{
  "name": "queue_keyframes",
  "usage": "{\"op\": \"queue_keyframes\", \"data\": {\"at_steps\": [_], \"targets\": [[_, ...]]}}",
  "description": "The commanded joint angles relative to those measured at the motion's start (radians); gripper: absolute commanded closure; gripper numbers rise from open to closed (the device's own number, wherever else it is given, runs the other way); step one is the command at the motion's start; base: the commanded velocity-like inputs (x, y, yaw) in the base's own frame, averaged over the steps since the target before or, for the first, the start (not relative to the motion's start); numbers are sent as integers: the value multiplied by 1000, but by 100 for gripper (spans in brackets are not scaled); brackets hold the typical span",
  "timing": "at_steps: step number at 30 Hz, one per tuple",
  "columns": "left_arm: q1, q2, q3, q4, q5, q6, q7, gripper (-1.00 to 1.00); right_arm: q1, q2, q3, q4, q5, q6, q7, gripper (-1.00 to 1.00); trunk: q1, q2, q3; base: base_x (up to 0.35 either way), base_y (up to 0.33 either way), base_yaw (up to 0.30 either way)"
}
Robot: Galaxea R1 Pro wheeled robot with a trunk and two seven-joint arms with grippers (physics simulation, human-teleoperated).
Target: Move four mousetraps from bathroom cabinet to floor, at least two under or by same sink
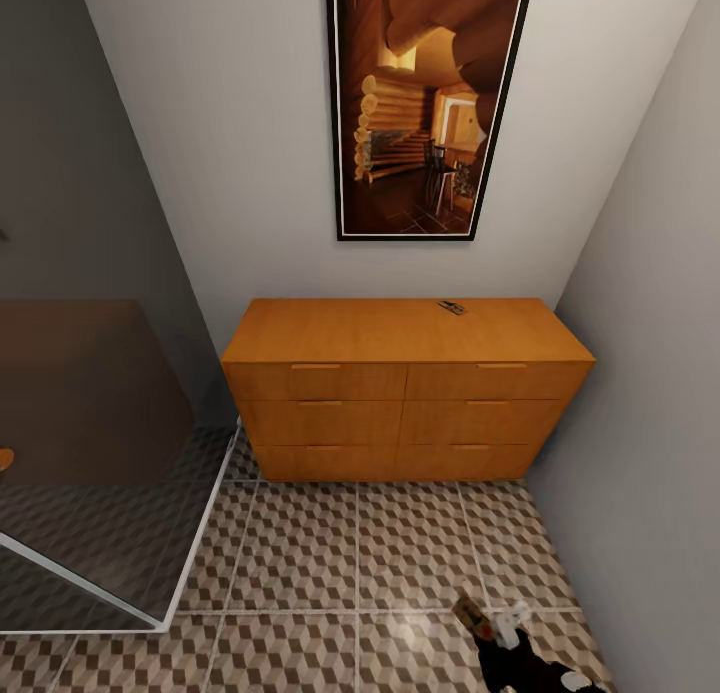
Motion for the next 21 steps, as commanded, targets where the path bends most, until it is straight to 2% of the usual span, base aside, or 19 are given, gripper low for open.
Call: {"op": "queue_keyframes", "data": {"at_steps": [1, 4, 9, 14, 21], "targets": [[-1, 0, -8, 2, 3, -4, 2, -100, 27, 3, -3, 0, -4, -15, -2, 100, 1, -2, -1, 0, 0, 0], [0, 0, -8, 2, 3, -4, 2, -100, 78, 14, -4, 1, -9, -28, -59, 100, 1, -2, -1, 0, 0, 0], [-1, 3, -8, 3, 4, -3, 3, -100, 94, 35, -5, 0, -33, -30, -175, 100, 1, -2, -1, 0, 0, 0], [-1, 8, -9, 45, 5, 0, 4, -100, 97, 59, -6, -1, -46, -30, -207, 100, 1, -2, -1, 0, 0, 0], [0, 13, -8, 62, 5, 5, 6, -100, 97, 64, -6, 0, -48, -30, -213, 100, 1, -2, -1, 0, 0, 0]]}}
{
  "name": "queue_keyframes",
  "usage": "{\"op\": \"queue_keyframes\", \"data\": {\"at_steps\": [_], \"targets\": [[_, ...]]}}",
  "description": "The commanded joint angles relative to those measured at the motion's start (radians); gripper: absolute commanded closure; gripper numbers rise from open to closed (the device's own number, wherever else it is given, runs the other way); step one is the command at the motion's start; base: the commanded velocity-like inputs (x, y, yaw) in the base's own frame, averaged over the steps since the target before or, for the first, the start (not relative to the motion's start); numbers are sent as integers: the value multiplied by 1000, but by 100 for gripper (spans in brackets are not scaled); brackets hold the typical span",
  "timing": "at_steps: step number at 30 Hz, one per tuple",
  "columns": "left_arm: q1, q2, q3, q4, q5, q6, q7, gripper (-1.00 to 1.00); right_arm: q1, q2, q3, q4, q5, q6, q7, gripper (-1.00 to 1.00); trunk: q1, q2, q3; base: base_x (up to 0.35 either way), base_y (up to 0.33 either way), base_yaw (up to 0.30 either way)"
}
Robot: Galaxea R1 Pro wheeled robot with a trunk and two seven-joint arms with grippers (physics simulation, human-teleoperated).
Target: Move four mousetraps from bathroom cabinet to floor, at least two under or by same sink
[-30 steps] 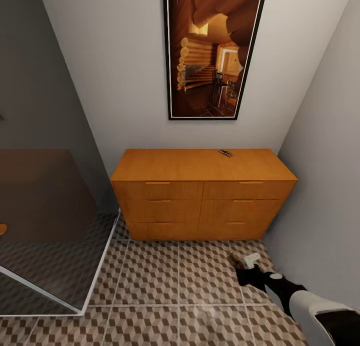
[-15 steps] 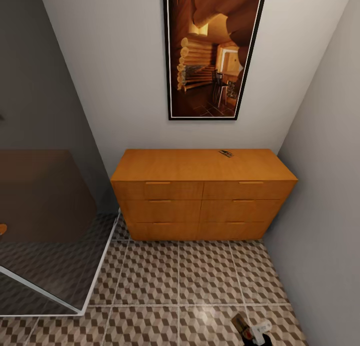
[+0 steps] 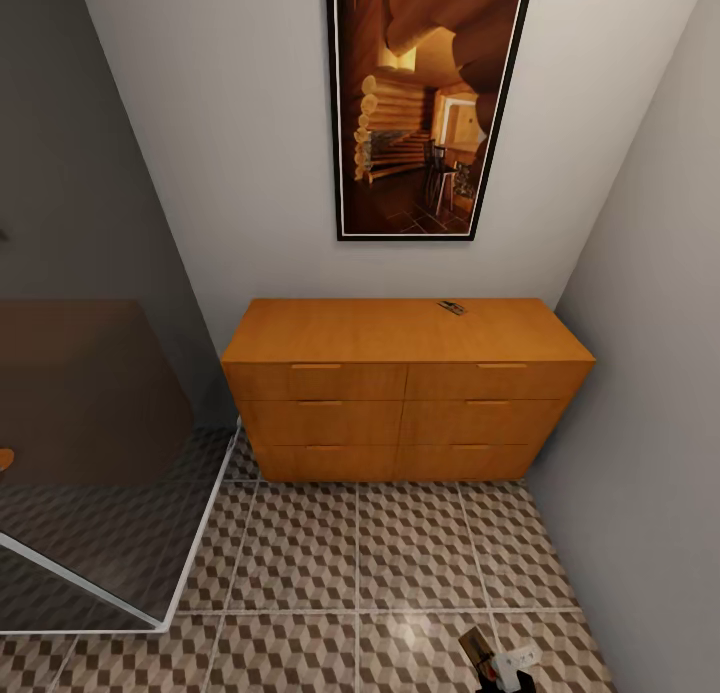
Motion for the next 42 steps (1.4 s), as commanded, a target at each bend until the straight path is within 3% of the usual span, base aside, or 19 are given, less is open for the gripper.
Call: {"op": "queue_keyframes", "data": {"at_steps": [1, 13, 42], "targets": [[-1, -1, -6, 3, 0, -6, 2, -100, -1, 0, 5, 1, -4, -3, 3, 100, 1, -2, -2, 0, 0, 0], [-1, -1, -6, 3, 0, -5, 2, -100, -1, -3, 5, 0, -2, -2, 3, 100, 1, -2, -2, 0, 0, 0], [-1, -1, -6, 3, 0, -4, 2, -100, -1, 26, 5, -1, -3, -2, 4, 100, 1, -2, -2, 0, 0, 0]]}}
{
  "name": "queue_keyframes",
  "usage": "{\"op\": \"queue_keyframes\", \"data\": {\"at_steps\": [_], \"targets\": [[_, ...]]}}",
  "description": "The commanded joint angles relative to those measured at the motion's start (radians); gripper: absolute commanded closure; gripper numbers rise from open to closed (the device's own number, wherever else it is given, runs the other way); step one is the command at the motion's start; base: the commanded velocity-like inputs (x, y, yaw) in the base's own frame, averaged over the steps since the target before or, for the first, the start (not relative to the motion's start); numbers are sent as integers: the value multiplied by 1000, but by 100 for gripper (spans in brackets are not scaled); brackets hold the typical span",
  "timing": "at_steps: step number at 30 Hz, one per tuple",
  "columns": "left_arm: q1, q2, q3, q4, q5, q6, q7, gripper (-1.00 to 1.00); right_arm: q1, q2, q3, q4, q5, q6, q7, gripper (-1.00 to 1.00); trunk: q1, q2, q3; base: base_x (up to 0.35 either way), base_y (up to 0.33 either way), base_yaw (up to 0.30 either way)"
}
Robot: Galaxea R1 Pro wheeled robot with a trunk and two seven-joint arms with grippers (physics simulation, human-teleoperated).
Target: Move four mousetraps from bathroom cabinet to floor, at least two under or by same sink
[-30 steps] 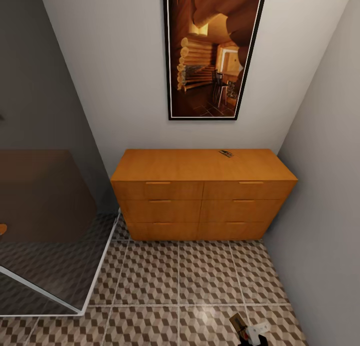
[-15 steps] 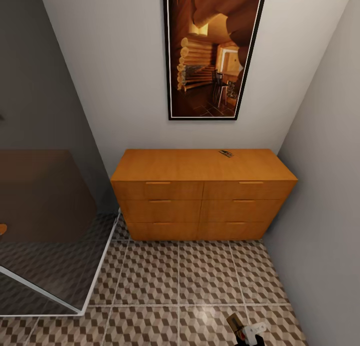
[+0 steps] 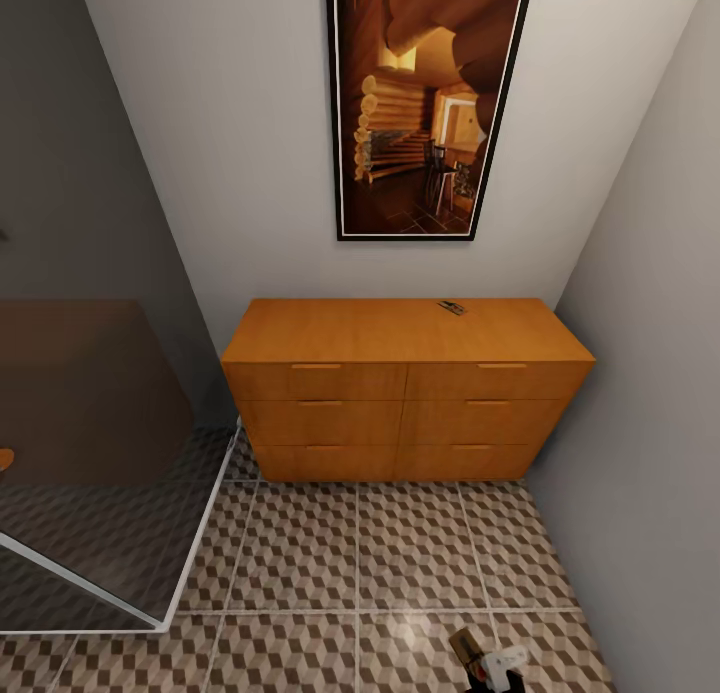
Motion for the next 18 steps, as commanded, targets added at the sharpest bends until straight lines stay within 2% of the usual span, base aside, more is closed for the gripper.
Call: {"op": "queue_keyframes", "data": {"at_steps": [1, 8, 18], "targets": [[-1, -1, -6, 3, 0, -5, 2, -100, -1, 3, 4, 1, -4, -3, 3, 100, 1, -2, -2, 0, 0, 0], [-1, -1, -6, 3, 0, -5, 2, -100, -1, 14, 4, 1, -4, -3, 3, 100, 1, -2, -2, 0, 0, 0], [-1, -1, -6, 3, 0, -5, 2, -100, -1, 15, 4, 1, -4, -3, 3, 100, 1, -2, -2, 0, 0, 0]]}}
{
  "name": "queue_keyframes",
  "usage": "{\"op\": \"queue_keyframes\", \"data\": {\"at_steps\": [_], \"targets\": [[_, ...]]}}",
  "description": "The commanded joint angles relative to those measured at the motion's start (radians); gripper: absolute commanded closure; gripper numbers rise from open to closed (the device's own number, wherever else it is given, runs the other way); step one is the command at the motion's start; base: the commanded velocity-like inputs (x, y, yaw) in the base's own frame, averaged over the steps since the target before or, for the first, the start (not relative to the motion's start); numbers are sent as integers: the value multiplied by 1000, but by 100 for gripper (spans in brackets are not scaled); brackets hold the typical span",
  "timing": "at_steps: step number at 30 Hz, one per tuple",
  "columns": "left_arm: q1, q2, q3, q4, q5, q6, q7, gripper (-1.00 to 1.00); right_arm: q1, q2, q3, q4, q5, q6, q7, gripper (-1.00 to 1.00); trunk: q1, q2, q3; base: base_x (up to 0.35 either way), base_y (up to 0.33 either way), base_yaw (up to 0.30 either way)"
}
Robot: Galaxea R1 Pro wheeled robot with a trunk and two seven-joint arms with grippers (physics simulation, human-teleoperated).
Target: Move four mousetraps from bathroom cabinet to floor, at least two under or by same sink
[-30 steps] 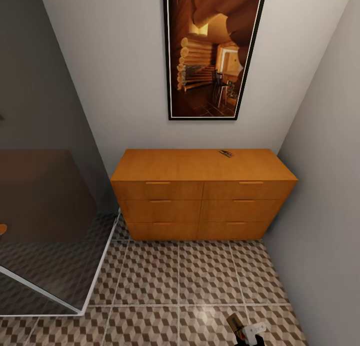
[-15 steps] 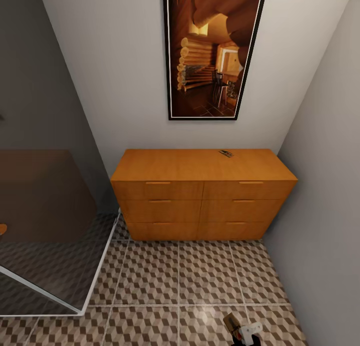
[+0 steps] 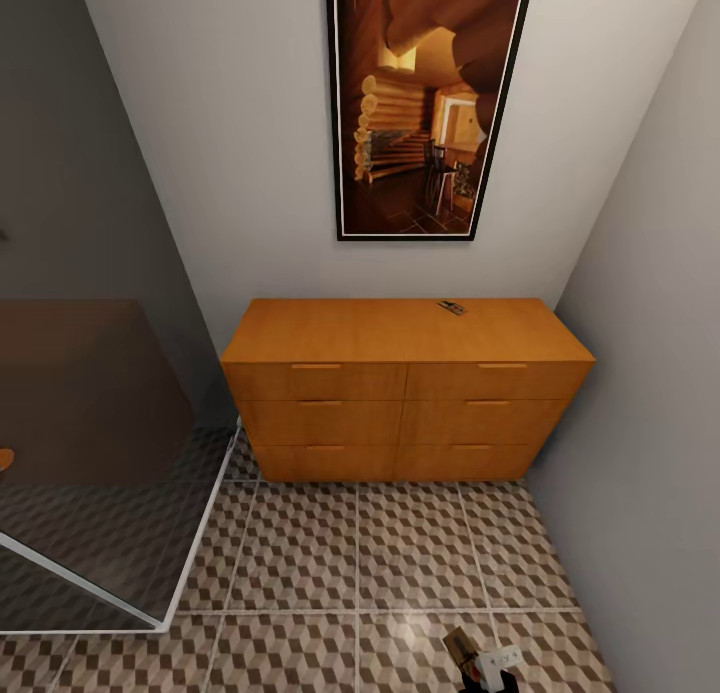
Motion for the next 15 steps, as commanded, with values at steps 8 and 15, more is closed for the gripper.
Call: {"op": "queue_keyframes", "data": {"at_steps": [8, 15], "targets": [[-1, -1, -6, 3, 0, -5, 2, -100, -1, 0, 5, 1, -4, -3, 3, 100, 1, -2, -2, 0, 0, 0], [-1, -1, -6, 3, 0, -5, 2, -100, -1, 0, 5, 1, -4, -3, 3, 100, 1, -2, -2, 0, 0, 0]]}}
